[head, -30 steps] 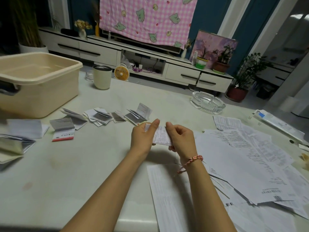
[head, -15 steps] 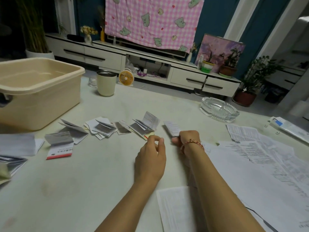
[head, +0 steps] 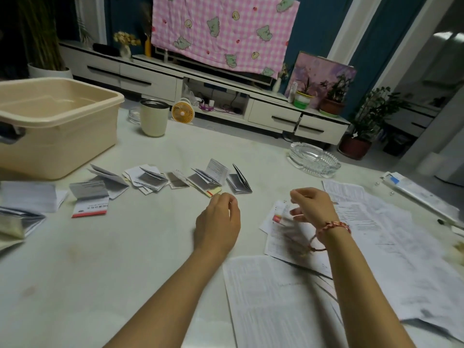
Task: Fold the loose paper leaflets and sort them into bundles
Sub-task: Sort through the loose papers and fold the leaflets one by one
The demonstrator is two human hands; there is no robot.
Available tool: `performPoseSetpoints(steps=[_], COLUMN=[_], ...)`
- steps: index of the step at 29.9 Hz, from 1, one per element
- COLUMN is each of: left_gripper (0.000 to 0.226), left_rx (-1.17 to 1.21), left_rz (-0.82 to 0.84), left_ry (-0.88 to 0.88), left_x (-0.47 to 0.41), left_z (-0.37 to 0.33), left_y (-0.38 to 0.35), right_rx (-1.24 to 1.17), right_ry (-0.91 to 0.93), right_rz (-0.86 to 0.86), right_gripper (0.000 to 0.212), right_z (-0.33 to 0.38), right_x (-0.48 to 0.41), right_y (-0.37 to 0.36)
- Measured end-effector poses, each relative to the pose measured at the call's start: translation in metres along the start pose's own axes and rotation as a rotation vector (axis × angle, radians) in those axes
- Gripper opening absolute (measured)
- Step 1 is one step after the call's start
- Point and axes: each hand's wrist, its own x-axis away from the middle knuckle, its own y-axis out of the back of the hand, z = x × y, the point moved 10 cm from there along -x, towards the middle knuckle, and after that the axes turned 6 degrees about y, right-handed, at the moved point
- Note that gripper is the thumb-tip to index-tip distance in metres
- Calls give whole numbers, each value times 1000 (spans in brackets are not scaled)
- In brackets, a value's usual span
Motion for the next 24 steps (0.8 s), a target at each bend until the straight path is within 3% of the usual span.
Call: performPoseSetpoints(steps=[3,7,12,15,17,21,24], left_gripper=[24,27,29,29,30,30,30], left_rx=[-28,59,116,113,64,-3,112], left_rz=[54,103,205,280,349,438,396], left_ry=[-81,-131,-181,-159,-167,-204,-162], left_x=[9,22,42,54,62,73,67], left_z=[-11,-43,-80,-85,-84,-87,-87], left_y=[-4,-8,-22,-35,-47,-59,-50], right_rx=[59,278,459,685,798,1047,1199], right_ry=[-14,4,47,104,116,270,374], right_rz=[-24,-22,181,228,208,179,143], right_gripper=[12,30,65,82,72,25,17], right_z=[0,-17,-55,-70,-75,-52,-33], right_x=[19,41,66,72,71,80,84], right_y=[49,96,72,55,53,42,39])
